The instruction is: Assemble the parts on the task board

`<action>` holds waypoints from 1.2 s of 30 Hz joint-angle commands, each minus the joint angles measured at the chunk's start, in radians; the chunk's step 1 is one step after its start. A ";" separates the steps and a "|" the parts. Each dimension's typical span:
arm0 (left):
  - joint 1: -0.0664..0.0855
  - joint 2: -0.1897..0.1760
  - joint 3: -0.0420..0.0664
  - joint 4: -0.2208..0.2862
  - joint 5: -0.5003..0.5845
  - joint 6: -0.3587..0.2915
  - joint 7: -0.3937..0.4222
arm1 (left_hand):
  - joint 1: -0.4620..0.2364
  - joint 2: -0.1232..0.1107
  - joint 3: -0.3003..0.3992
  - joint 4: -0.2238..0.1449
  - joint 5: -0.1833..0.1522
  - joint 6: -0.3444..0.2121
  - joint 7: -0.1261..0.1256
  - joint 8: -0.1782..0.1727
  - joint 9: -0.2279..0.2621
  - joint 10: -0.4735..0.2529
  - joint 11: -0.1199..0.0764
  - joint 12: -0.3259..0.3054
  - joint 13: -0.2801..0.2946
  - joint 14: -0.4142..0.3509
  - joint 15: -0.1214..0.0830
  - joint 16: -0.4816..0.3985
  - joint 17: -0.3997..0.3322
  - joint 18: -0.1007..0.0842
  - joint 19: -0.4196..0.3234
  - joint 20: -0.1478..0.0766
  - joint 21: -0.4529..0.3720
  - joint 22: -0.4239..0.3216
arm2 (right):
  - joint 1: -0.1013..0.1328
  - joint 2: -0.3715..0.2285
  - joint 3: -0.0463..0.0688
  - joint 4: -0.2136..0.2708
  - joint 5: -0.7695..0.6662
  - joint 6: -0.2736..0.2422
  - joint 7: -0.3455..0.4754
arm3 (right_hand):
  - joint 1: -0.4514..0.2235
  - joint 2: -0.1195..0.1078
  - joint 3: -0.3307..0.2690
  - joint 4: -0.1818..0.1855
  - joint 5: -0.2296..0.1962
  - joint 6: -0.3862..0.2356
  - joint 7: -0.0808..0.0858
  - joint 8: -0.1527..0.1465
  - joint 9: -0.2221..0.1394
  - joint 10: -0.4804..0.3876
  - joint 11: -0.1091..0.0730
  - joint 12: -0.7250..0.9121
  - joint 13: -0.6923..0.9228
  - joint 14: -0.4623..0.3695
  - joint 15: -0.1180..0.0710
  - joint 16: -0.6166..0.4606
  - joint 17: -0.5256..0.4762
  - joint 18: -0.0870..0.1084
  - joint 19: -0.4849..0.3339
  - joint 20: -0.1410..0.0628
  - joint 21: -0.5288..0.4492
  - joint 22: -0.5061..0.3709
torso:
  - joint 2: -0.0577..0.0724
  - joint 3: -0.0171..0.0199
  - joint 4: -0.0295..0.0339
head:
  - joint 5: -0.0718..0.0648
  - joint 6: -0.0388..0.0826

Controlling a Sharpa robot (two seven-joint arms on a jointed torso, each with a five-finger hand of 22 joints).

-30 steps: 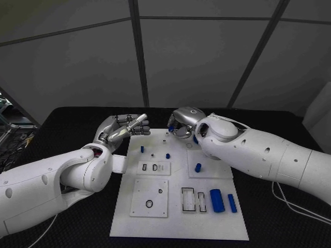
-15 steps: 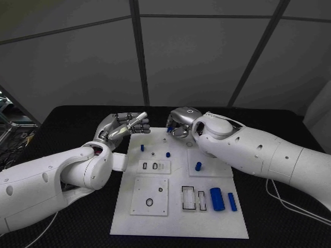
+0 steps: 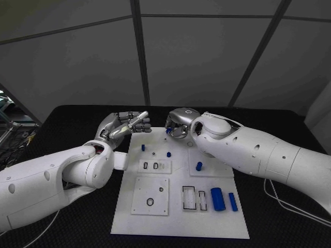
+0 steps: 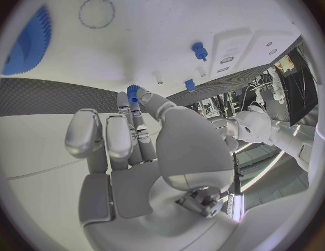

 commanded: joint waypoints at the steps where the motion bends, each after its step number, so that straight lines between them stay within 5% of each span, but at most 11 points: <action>1: 0.002 0.002 0.001 0.000 -0.006 0.002 0.001 | -0.007 0.004 0.001 -0.005 -0.003 -0.002 0.004 -0.007 -0.001 -0.001 0.007 -0.006 0.000 -0.003 0.000 -0.003 0.001 -0.017 -0.009 0.000 0.002 0.001 | 0.002 0.006 -0.001 -0.007 -0.009 0.017 0.011 | -0.004 -0.009 0.002 0.005 -0.004 -0.006 0.000 -0.005 -0.001 -0.012 0.001 -0.006 -0.001 0.028 0.001 0.004 -0.002 -0.007 -0.003 0.004 0.004 -0.001 | 0.000 0.0003 -0.0002 | 0.001 0.001; 12: 0.003 0.004 0.001 -0.001 -0.005 0.005 0.000 | -0.005 0.005 0.002 -0.007 -0.003 -0.002 0.005 -0.008 -0.001 -0.001 0.007 -0.007 0.000 -0.003 0.000 -0.004 0.002 -0.017 -0.010 0.000 0.002 0.001 | 0.002 0.016 -0.018 -0.025 -0.018 0.029 0.006 | -0.005 -0.018 0.006 0.010 -0.004 -0.021 0.006 -0.010 -0.003 -0.035 0.008 -0.008 -0.003 0.026 0.007 0.006 -0.003 -0.005 -0.010 0.007 0.001 -0.008 | 0.000 0.0000 -0.0007 | 0.003 0.001; 14: 0.003 0.004 0.001 -0.001 -0.005 0.006 0.000 | -0.005 0.005 0.002 -0.007 -0.003 -0.002 0.005 -0.008 -0.001 -0.001 0.007 -0.007 0.000 -0.003 0.000 -0.004 0.002 -0.017 -0.010 0.000 0.002 0.001 | 0.002 0.017 -0.019 -0.026 -0.018 0.026 0.008 | -0.011 -0.032 0.003 0.015 -0.005 -0.055 0.018 -0.013 -0.007 -0.086 0.019 -0.009 -0.006 0.021 0.019 0.000 -0.016 0.000 -0.030 0.014 -0.017 -0.041 | 0.000 0.0001 -0.0012 | 0.003 0.001; 17: 0.003 0.004 0.001 -0.001 -0.005 0.007 0.000 | -0.005 0.005 0.002 -0.007 -0.003 -0.002 0.005 -0.008 -0.001 -0.001 0.007 -0.007 0.000 -0.003 0.000 -0.004 0.002 -0.017 -0.010 0.000 0.002 0.001 | 0.002 0.015 -0.020 -0.021 -0.018 0.012 0.011 | -0.014 -0.057 -0.030 0.020 -0.003 -0.153 0.005 -0.012 -0.007 -0.189 0.032 -0.006 -0.006 0.003 0.027 -0.034 -0.077 0.017 -0.082 0.026 -0.066 -0.127 | 0.000 0.0001 -0.0020 | 0.004 0.001; 20: 0.004 0.003 0.001 -0.001 -0.005 0.007 -0.001 | -0.005 0.005 0.002 -0.007 -0.003 -0.002 0.005 -0.008 -0.001 -0.001 0.007 -0.007 0.000 -0.003 0.000 -0.004 0.002 -0.017 -0.010 0.000 0.002 0.001 | 0.002 0.008 -0.021 -0.008 -0.019 -0.008 0.012 | -0.007 -0.059 -0.055 0.022 -0.003 -0.183 -0.002 -0.010 -0.005 -0.228 0.038 0.000 -0.005 -0.005 0.030 -0.050 -0.102 0.022 -0.098 0.033 -0.084 -0.154 | -0.001 0.0007 -0.0023 | 0.005 0.003; 26: 0.004 -0.002 0.001 -0.003 -0.005 0.009 -0.001 | -0.005 0.006 0.003 -0.008 -0.003 -0.002 0.005 -0.008 -0.001 -0.001 0.007 -0.008 0.000 -0.002 0.000 -0.004 0.003 -0.016 -0.011 0.001 0.003 0.001 | 0.002 -0.064 -0.021 0.080 -0.006 -0.118 0.012 | -0.003 -0.058 -0.078 0.027 0.003 -0.180 0.005 -0.005 -0.002 -0.219 0.033 0.023 0.000 -0.002 0.026 -0.046 -0.099 0.019 -0.084 0.034 -0.074 -0.136 | -0.003 0.0025 -0.0052 | 0.006 0.004; 33: 0.004 -0.007 0.001 -0.006 -0.005 0.011 -0.001 | -0.005 0.006 0.003 -0.008 -0.003 -0.002 0.005 -0.008 -0.001 -0.001 0.007 -0.008 0.000 -0.002 0.000 -0.004 0.003 -0.016 -0.011 0.001 0.003 0.001 | 0.002 -0.194 -0.019 0.213 0.056 -0.175 0.009 | 0.003 -0.051 -0.099 0.039 0.012 -0.148 0.013 0.007 0.004 -0.190 0.024 0.056 0.003 -0.003 0.020 -0.051 -0.111 0.017 -0.074 0.029 -0.068 -0.125 | -0.007 0.0037 -0.0120 | 0.003 0.009; 36: 0.004 -0.008 0.001 -0.007 -0.005 0.012 -0.003 | -0.005 0.006 0.003 -0.008 -0.003 -0.002 0.005 -0.008 -0.001 -0.001 0.007 -0.008 0.000 -0.002 0.000 -0.004 0.003 -0.016 -0.011 0.001 0.003 0.001 | 0.003 -0.271 -0.005 0.278 0.127 -0.177 -0.001 | 0.001 -0.044 -0.103 0.051 0.023 -0.108 0.021 0.023 0.009 -0.137 0.022 0.086 0.009 0.001 0.018 -0.044 -0.101 0.013 -0.062 0.026 -0.058 -0.107 | -0.009 0.0049 -0.0154 | 0.000 0.010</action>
